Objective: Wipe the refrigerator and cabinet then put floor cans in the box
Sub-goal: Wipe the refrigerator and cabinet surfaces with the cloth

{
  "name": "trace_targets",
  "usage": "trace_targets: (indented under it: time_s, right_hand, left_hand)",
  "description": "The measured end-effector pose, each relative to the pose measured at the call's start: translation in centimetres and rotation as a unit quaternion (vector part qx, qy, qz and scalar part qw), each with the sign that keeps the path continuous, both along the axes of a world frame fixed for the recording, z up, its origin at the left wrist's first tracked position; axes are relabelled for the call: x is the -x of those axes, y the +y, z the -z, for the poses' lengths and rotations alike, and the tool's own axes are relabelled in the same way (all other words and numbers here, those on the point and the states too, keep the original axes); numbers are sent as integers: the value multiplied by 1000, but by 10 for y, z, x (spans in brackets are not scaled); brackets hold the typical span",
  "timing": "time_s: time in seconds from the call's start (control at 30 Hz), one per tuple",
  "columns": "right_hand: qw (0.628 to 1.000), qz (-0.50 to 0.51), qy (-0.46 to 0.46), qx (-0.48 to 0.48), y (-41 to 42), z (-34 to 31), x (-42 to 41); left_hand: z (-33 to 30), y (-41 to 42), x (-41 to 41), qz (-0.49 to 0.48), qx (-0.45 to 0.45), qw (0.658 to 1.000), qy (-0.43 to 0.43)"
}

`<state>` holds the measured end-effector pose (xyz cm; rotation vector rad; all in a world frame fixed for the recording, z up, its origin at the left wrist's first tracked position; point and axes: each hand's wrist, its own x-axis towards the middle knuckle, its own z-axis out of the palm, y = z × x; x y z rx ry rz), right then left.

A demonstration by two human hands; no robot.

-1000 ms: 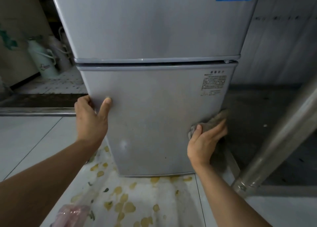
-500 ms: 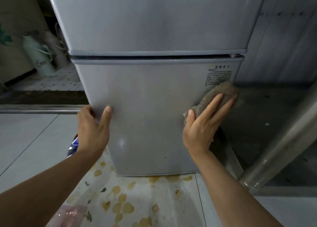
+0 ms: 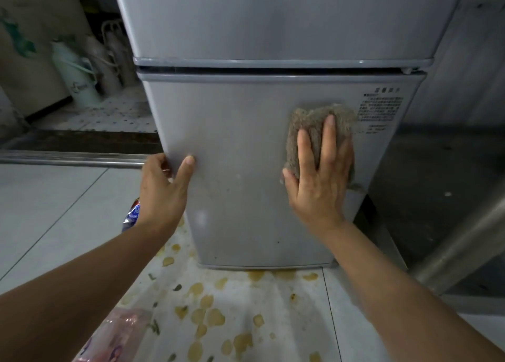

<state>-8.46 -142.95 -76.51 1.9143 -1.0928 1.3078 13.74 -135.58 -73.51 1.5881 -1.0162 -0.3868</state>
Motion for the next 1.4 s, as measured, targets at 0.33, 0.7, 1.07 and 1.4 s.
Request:
trace_targets:
  time_s: [0.33,0.7,1.07,1.4]
  right_hand:
    - [919,-18,390,54,6,61,5]
    - [966,-24,239,96,2,-17,-63]
    - [875,-52,466,120,15,-22,-76]
    - [866,-14,487,115,26,-9,-117]
  left_hand:
    - [4,5,-3,11,-20,999,32]
    - [5,13,-25,55,-23,995,86]
    - [25,19,-46,101,-91,952,274]
    - [43,12,-57,130,-128,912,368]
